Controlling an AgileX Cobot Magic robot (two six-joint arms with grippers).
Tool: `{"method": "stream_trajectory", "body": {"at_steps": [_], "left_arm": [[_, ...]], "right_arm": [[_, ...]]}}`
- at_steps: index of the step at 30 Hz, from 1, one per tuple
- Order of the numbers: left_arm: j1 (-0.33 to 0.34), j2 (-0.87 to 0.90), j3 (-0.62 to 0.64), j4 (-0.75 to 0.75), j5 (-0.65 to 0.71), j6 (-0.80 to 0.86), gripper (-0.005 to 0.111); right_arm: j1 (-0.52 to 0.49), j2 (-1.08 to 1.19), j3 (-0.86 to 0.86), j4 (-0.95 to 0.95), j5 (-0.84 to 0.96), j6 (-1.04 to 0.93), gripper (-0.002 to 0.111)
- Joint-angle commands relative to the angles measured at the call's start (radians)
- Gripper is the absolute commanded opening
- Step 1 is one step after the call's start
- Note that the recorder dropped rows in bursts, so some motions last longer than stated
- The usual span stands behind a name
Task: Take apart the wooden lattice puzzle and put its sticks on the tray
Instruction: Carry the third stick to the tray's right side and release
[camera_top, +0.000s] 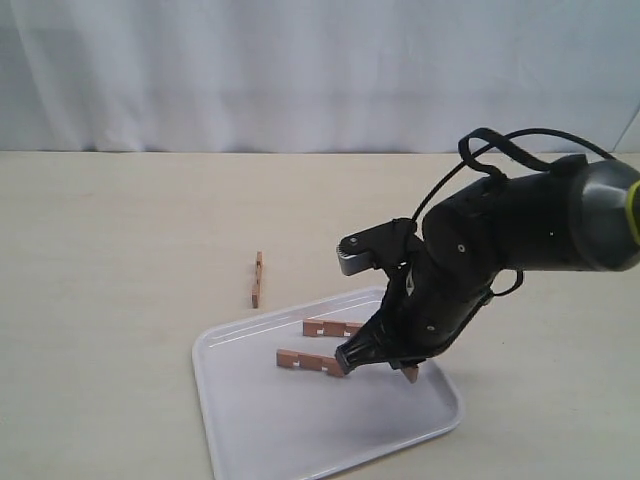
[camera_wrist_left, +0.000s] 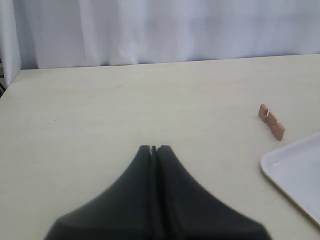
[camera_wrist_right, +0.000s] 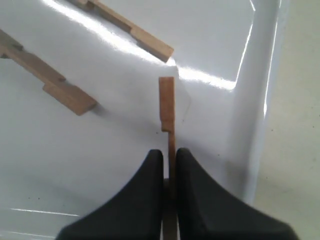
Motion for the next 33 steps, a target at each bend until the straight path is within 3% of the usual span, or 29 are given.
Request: {"method": "stream_trajectory", "body": {"at_steps": [1,11,18,24,29,33], "left_arm": [[-0.006,0.000,0.002,0.002,-0.012,-0.001,0.000],[-0.006,0.000,0.002,0.000,-0.014,-0.001,0.000],[-0.006,0.000,0.002,0.000,-0.014,-0.001,0.000],[-0.006,0.000,0.002,0.000,-0.014,-0.001,0.000],[-0.006,0.000,0.002,0.000,-0.012,-0.001,0.000],[-0.006,0.000,0.002,0.000,-0.012,-0.001,0.000]], "right_arm": [[-0.004,0.051,0.005,-0.043,-0.011,0.090,0.004],[-0.004,0.121,0.005,-0.093,-0.103,0.204,0.005],[-0.004,0.121,0.005,-0.218,-0.087,0.340,0.032],[-0.001,0.121,0.003,-0.211,-0.063,0.345,0.055],[-0.001,0.069,0.001,-0.206,-0.039,0.345,0.060],[-0.001,-0.114,0.001,-0.217,-0.054,0.342,0.060]]}}
